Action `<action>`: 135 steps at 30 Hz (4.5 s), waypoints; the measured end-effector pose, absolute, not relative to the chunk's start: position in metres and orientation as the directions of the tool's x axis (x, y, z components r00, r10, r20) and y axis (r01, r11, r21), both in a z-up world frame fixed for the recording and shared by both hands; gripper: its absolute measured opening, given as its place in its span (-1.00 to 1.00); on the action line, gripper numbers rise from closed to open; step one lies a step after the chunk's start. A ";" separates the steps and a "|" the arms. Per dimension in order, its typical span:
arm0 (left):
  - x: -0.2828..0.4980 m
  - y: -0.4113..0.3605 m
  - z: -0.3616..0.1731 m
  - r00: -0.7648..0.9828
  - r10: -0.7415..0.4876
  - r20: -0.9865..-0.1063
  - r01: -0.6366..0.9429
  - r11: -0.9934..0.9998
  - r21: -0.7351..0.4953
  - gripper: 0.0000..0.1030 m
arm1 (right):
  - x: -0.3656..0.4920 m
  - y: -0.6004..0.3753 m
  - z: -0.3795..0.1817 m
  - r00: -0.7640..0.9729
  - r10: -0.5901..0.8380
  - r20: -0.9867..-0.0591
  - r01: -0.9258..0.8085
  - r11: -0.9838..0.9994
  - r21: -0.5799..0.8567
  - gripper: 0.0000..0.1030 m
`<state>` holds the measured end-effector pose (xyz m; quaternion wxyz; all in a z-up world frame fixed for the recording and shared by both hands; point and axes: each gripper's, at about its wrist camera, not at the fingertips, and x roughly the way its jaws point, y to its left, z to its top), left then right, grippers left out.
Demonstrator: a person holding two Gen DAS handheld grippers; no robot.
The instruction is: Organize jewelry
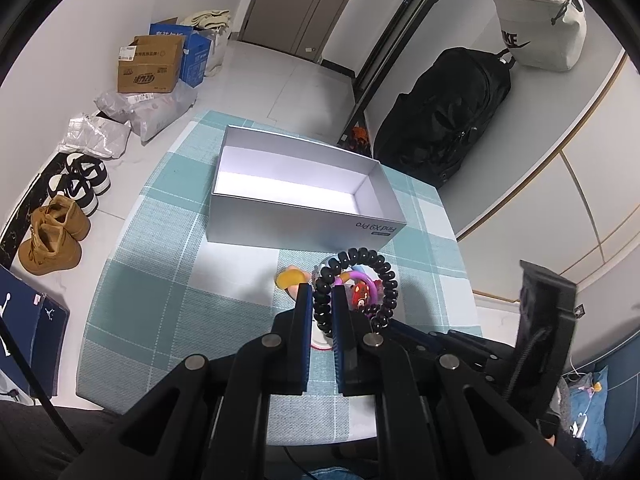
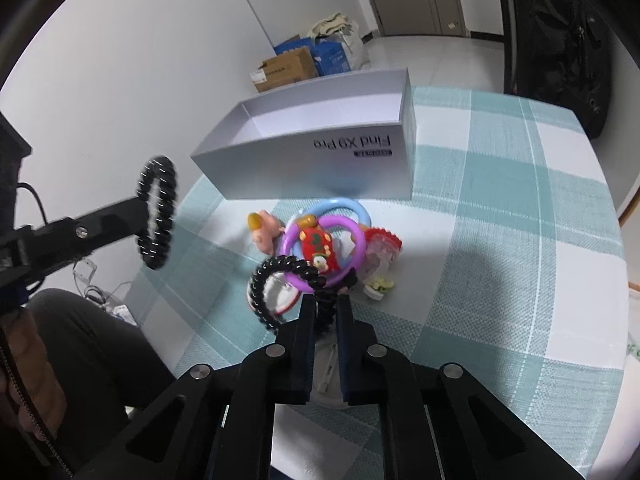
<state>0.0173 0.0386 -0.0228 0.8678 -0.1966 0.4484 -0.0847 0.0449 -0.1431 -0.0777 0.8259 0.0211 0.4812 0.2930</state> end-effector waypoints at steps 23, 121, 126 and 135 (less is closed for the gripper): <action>0.051 0.051 -0.005 0.643 -0.277 -0.714 -0.080 0.903 -0.422 -0.91 | 0.072 -0.157 -0.015 0.523 0.588 -0.617 -0.445 0.806 0.391 -0.84; 0.036 -0.017 -0.070 0.372 -0.225 -0.901 0.189 0.968 -0.164 0.14 | 0.054 -0.188 -0.014 0.596 0.447 -0.667 -0.314 0.894 0.319 0.88; 0.042 -0.020 -0.077 0.361 -0.211 -0.908 0.176 0.972 -0.156 0.14 | 0.048 -0.188 -0.024 0.572 0.445 -0.689 -0.305 0.895 0.325 0.88; 0.044 -0.032 -0.082 0.366 -0.163 -0.916 0.215 0.973 -0.087 0.13 | 0.048 -0.195 -0.026 0.568 0.448 -0.690 -0.296 0.894 0.337 0.88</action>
